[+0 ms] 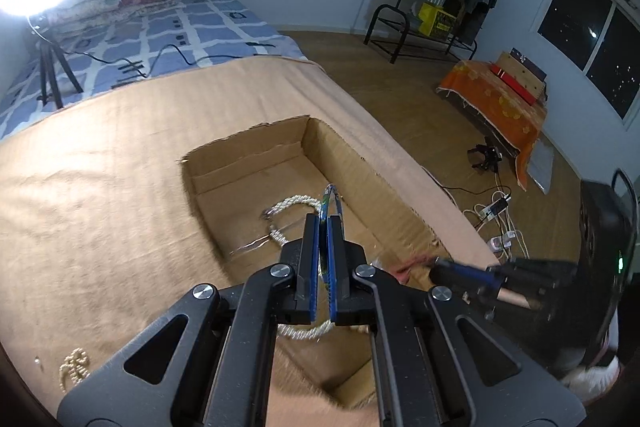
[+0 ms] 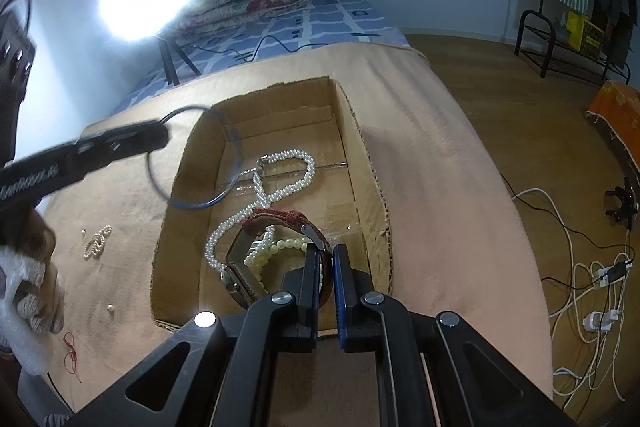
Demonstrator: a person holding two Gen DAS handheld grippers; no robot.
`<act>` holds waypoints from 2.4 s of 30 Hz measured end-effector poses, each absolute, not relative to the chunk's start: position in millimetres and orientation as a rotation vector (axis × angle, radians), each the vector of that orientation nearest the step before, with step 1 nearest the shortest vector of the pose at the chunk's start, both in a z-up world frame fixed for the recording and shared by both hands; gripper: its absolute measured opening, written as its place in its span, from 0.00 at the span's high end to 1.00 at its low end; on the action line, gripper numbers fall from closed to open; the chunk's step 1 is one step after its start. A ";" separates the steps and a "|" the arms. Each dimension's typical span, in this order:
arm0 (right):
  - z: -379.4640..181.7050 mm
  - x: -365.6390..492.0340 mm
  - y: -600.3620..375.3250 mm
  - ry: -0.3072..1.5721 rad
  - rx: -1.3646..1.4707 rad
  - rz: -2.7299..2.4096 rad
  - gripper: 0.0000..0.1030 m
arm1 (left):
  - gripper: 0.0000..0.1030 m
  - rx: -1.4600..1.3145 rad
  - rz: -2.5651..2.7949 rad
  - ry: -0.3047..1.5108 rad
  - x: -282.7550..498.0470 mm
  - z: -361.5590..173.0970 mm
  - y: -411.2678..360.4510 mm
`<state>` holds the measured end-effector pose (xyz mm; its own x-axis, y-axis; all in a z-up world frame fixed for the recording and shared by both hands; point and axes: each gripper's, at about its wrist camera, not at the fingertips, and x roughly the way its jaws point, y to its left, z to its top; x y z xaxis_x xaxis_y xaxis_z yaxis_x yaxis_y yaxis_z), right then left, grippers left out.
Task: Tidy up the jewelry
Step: 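Carry the bangle and watch with both tools over the cardboard box, then open both tools to release the bangle and watch into the box, then move both tools back toward the green pendant and pearl earring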
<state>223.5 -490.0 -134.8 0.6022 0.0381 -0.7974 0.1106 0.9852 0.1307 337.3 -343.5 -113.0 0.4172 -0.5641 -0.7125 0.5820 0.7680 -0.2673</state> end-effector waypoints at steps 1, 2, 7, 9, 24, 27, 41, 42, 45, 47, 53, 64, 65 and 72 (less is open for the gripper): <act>-137.0 224.9 -489.2 0.930 0.169 -0.040 0.96 | 0.99 0.018 -0.718 0.892 340.9 -115.3 -347.0; -138.6 226.0 -488.4 0.935 0.167 -0.039 0.96 | 0.99 0.014 -0.715 0.900 344.9 -118.1 -350.3; -145.7 232.1 -485.5 0.956 0.157 -0.033 0.96 | 0.99 -0.007 -0.694 0.947 359.7 -135.4 -359.1; -149.0 234.9 -485.2 0.967 0.156 -0.031 0.96 | 0.99 0.008 -0.680 0.961 363.7 -142.9 -362.6; -165.6 250.1 -475.0 1.019 0.128 -0.024 0.95 | 0.99 0.072 -0.641 0.993 364.3 -160.6 -373.7; -165.7 251.0 -474.5 1.021 0.128 -0.024 0.88 | 0.99 0.080 -0.632 0.991 364.0 -159.8 -373.3; -149.2 236.2 -468.2 0.955 0.091 -0.045 0.44 | 0.68 0.066 -0.621 0.957 358.0 -135.5 -359.7; -147.4 234.8 -467.5 0.952 0.088 -0.049 0.44 | 0.68 0.067 -0.621 0.954 357.3 -133.9 -359.2; -141.7 231.9 -466.6 0.947 0.091 -0.048 0.42 | 0.68 0.069 -0.622 0.942 353.7 -125.9 -355.6; -138.1 229.7 -465.0 0.946 0.081 -0.053 0.39 | 0.68 0.062 -0.620 0.936 350.6 -120.3 -351.7; -135.3 228.0 -457.1 1.013 0.022 -0.040 0.36 | 0.68 0.032 -0.612 0.927 343.4 -106.0 -333.6; -105.5 199.7 -444.9 0.951 0.027 -0.033 0.35 | 0.68 0.010 -0.582 0.888 319.6 -76.4 -274.7; -101.2 195.4 -442.9 0.941 0.031 -0.029 0.34 | 0.68 0.012 -0.577 0.877 316.1 -71.1 -264.9; -76.7 176.7 -426.5 0.880 0.044 0.002 0.29 | 0.68 0.016 -0.526 0.817 298.6 -44.0 -186.1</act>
